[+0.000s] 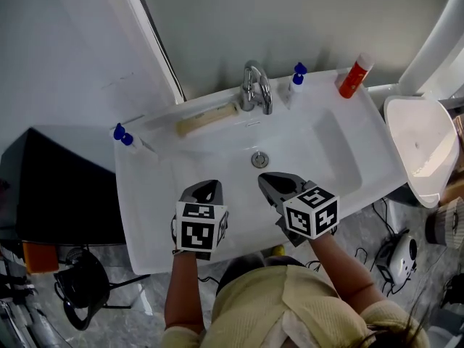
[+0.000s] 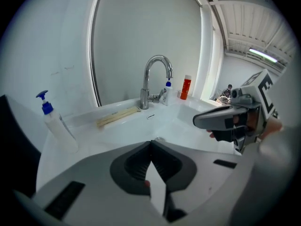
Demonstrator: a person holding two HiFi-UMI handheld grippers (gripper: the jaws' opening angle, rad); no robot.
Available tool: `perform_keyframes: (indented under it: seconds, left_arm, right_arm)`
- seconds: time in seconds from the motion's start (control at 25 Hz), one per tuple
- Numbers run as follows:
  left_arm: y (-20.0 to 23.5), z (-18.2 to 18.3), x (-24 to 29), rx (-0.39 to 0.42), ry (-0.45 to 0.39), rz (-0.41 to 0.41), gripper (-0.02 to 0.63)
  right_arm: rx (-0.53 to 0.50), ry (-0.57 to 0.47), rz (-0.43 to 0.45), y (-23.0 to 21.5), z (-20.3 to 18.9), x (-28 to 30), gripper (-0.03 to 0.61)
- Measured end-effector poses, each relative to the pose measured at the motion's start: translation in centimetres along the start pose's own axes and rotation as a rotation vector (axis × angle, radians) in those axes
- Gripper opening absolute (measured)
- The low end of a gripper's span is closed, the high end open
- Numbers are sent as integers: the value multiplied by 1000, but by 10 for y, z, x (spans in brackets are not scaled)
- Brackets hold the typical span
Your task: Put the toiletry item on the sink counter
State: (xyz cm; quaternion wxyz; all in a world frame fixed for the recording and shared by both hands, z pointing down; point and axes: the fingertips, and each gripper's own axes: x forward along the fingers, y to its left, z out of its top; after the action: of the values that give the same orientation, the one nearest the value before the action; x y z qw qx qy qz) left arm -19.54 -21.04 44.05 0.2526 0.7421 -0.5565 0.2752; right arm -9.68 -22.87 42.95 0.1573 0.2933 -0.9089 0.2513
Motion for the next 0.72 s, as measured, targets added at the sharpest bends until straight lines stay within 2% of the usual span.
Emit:
perform_keyframes:
  seconds: [0.36,0.72]
  left_arm:
    - [5,2,-27,-137,-119,14,38]
    - [3,-1,-43,-189,-192,59,38]
  right_arm:
    - [-17,-23,-6,5,4,-12,26]
    - [-34,-42,-15,10,6,-21,26]
